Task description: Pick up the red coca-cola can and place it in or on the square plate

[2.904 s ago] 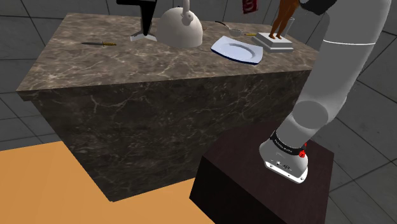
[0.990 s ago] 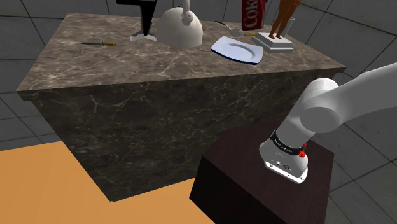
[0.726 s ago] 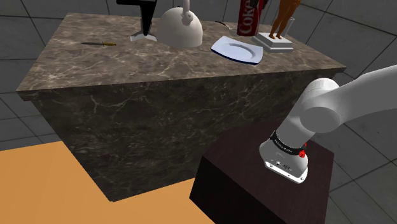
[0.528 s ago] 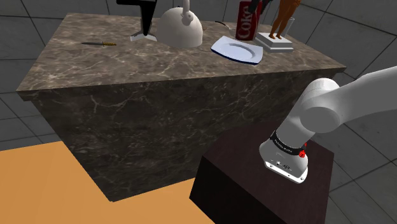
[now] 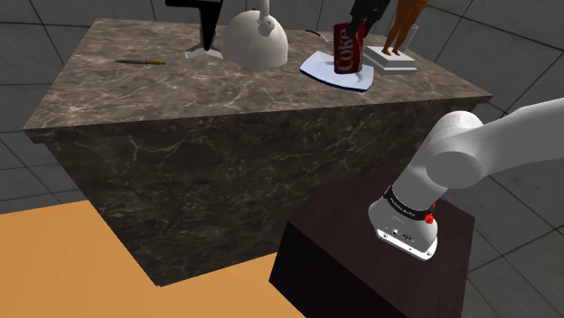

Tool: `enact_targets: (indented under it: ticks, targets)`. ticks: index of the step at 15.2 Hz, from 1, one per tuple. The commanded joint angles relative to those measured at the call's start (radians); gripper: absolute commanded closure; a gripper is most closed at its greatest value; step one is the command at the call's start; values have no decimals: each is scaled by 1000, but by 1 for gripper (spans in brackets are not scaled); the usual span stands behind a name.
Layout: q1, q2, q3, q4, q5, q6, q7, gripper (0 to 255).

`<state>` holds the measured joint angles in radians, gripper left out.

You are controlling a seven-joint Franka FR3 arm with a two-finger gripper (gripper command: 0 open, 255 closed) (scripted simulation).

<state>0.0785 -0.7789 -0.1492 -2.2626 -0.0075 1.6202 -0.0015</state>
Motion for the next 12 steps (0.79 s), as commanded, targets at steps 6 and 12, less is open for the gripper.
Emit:
enact_targets:
  ticks: [6, 12]
  targets:
    - [-1, -7, -1, -23, -1, 17, -1, 255]
    - [-1, -6, -1, -23, -1, 17, -1, 0]
